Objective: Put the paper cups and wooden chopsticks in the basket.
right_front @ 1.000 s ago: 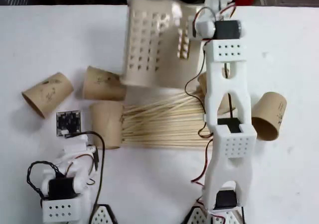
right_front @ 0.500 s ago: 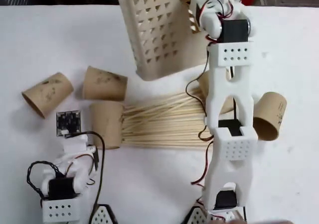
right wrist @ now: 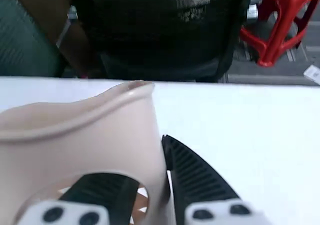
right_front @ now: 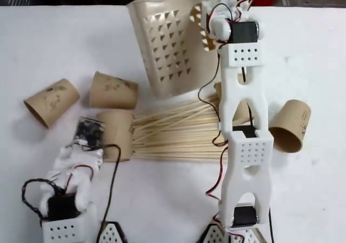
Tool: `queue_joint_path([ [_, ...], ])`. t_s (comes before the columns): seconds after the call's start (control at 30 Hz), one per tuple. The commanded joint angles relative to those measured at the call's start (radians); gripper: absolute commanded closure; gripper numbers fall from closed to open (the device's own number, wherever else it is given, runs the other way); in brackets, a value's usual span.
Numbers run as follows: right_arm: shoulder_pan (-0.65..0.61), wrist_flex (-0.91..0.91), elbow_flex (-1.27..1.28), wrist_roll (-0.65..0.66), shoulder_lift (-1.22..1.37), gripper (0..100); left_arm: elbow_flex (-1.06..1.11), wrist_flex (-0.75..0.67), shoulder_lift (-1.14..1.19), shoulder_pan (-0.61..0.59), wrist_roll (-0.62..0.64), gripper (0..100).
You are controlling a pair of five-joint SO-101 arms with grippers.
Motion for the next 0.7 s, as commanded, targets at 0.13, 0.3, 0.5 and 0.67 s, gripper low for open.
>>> queue_joint_path([
  [0.13, 0.002, 0.077, -0.061, 0.025, -0.117, 98.3, -0.319, 0.018, -0.004, -0.163, -0.114, 92],
  [0.3, 0.004, 0.111, -0.061, 0.026, -0.119, 98.3, -0.624, 0.005, 0.179, -0.176, -0.014, 82],
  [0.5, 0.015, 0.176, -0.063, 0.017, -0.124, 98.2, -1.192, 0.038, 0.831, -0.174, 0.193, 81],
  [0.67, 0.019, 0.203, -0.170, -0.029, -0.166, 98.2, -1.809, 0.273, 1.389, -0.076, 0.344, 81],
])
